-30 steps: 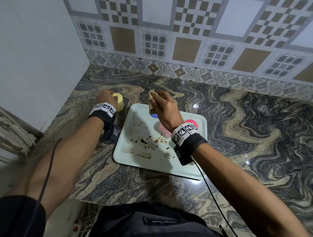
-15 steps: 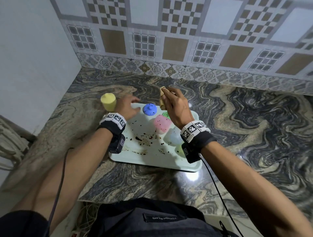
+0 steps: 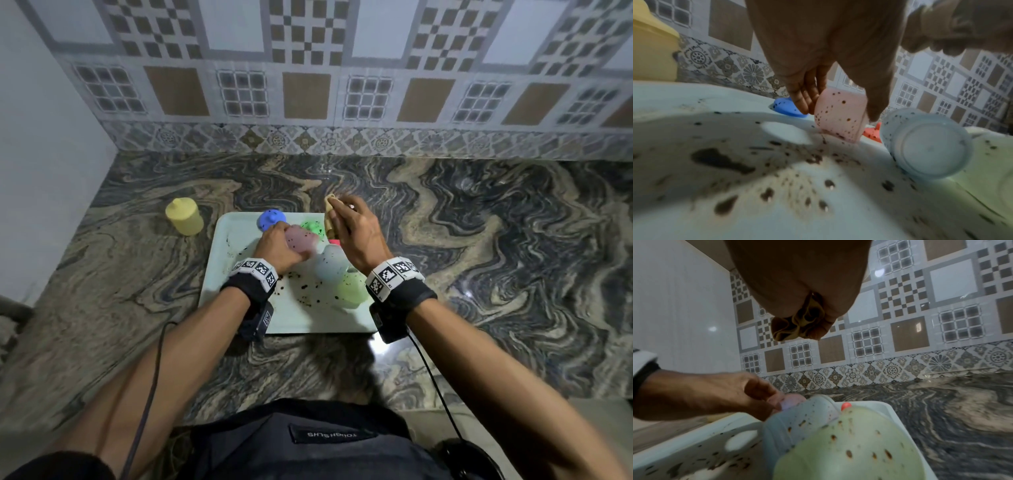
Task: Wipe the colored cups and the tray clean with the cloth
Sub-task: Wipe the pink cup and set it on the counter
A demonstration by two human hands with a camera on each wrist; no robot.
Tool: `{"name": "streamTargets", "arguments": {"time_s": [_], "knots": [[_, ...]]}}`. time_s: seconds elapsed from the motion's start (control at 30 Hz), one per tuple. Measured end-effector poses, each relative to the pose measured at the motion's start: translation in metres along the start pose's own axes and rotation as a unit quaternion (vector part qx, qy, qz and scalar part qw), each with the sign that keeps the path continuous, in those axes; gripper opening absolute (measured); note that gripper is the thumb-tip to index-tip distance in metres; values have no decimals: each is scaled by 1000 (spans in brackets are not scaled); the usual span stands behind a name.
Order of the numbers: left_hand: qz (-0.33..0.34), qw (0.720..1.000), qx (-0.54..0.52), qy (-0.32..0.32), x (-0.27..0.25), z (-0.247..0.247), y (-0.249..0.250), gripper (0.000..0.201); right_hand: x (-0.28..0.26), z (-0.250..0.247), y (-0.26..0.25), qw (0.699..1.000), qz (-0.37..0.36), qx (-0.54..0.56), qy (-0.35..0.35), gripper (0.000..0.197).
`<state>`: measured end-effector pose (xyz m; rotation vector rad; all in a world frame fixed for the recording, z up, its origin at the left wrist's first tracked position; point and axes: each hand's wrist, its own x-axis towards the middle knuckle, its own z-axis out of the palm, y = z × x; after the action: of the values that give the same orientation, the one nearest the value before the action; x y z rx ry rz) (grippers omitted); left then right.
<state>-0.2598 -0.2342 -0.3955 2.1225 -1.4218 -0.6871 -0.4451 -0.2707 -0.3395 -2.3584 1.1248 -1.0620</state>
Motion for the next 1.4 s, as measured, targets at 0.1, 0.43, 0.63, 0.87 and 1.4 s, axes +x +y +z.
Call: {"name": "streamTargets", "arguments": {"time_s": [0.1,0.43,0.63,0.87,1.4], "knots": [[28,1000,-6,12,2,-13,2,81,-2,1,3,1000,-13,-9,-19,31],[135,981,-123,59,-4,-66,24,73,21,31,-22,995,-81,18,-59,36],[169,978,-107,58,-10,-84,25,74,29,25,-19,987,44,118,-98,39],[179,976,-103,66,-13,-86,28,72,37,11,-21,983,139,115,-26,37],[210,968,-107,88,-10,-93,34,72,34,13,-33,994,15,106,-35,47]]}}
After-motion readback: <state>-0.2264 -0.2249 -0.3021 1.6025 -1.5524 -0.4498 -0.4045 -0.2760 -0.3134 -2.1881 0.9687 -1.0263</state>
